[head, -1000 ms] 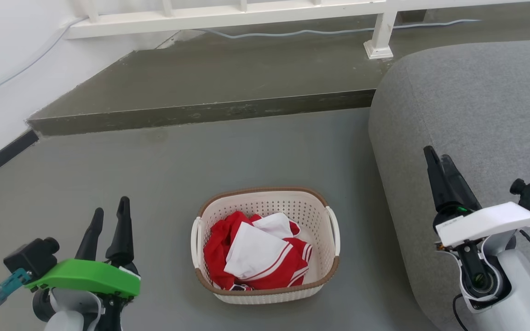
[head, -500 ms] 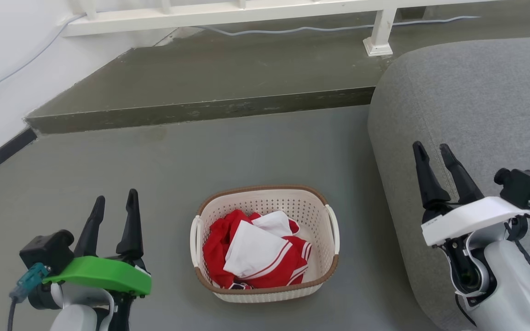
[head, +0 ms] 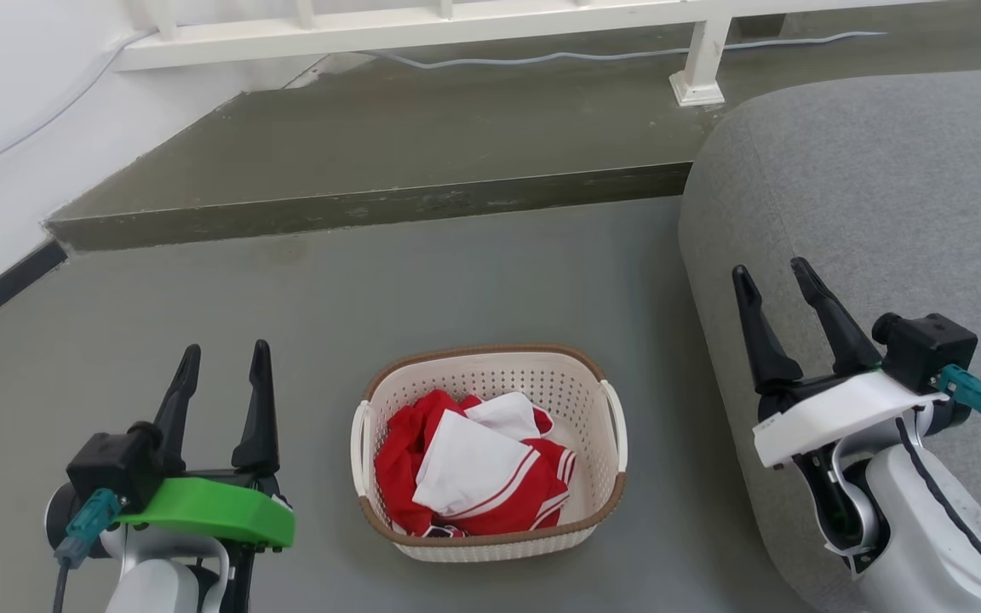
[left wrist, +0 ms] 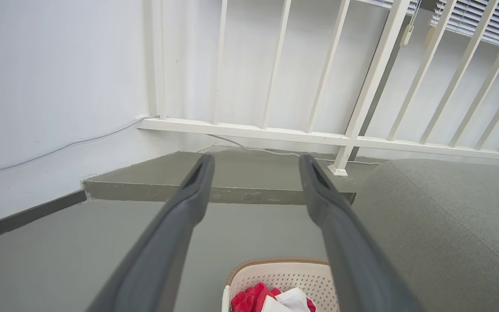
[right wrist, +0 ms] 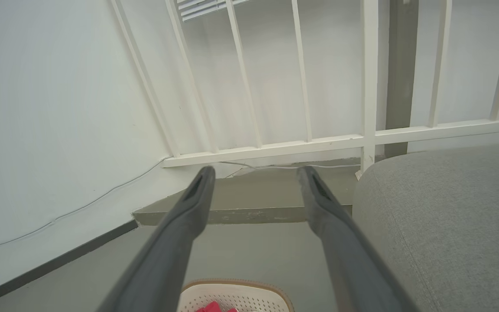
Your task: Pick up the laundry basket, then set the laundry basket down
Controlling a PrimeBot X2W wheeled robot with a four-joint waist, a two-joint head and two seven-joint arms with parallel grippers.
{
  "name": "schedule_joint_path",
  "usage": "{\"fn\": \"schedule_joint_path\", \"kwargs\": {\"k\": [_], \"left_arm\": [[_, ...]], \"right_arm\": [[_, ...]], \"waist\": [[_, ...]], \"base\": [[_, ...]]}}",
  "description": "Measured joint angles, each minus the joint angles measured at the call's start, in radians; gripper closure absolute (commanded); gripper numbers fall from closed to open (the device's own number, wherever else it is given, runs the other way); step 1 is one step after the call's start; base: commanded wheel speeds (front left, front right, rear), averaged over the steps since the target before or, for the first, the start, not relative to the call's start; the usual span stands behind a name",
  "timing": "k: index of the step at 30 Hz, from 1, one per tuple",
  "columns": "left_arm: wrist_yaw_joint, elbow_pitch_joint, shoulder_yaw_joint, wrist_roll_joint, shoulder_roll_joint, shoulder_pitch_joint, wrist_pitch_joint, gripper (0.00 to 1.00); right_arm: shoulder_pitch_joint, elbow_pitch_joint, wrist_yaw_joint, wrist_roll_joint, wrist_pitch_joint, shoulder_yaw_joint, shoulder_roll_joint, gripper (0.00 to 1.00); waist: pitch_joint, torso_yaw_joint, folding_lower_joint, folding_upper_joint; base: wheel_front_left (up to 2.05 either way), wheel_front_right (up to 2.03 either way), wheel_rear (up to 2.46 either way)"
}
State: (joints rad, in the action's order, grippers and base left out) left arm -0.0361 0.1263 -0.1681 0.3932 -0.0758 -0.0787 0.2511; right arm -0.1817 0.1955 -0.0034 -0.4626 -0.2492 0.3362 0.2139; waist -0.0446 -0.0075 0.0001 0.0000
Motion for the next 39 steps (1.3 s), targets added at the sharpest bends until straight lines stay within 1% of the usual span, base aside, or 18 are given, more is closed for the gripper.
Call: {"fn": "schedule_joint_path", "kwargs": {"k": [7, 21, 33, 39], "left_arm": [[0.000, -0.001, 0.004, -0.003, 0.006, -0.002, 0.001, 0.00], [-0.008, -0.004, 0.031, -0.010, 0.022, -0.002, 0.001, 0.00], [-0.016, -0.016, 0.044, -0.011, 0.025, -0.014, 0.001, 0.00], [-0.018, -0.024, 0.051, -0.011, 0.025, -0.032, 0.001, 0.00]], "right_arm": [[-0.003, 0.001, 0.000, 0.023, -0.001, -0.001, -0.005, 0.00], [-0.004, 0.006, 0.001, 0.032, -0.001, -0.012, -0.027, 0.00], [-0.021, 0.007, 0.001, 0.033, -0.002, -0.028, -0.046, 0.00], [-0.042, 0.006, 0.002, 0.033, -0.002, -0.031, -0.059, 0.00]], "waist": [[-0.001, 0.001, 0.0000, 0.0000], [-0.017, -0.001, 0.0000, 0.0000], [-0.074, -0.017, 0.0000, 0.0000], [-0.124, -0.029, 0.0000, 0.0000]], "base": [[0.00, 0.00, 0.00], [0.00, 0.00, 0.00], [0.00, 0.00, 0.00], [0.00, 0.00, 0.00]]}}
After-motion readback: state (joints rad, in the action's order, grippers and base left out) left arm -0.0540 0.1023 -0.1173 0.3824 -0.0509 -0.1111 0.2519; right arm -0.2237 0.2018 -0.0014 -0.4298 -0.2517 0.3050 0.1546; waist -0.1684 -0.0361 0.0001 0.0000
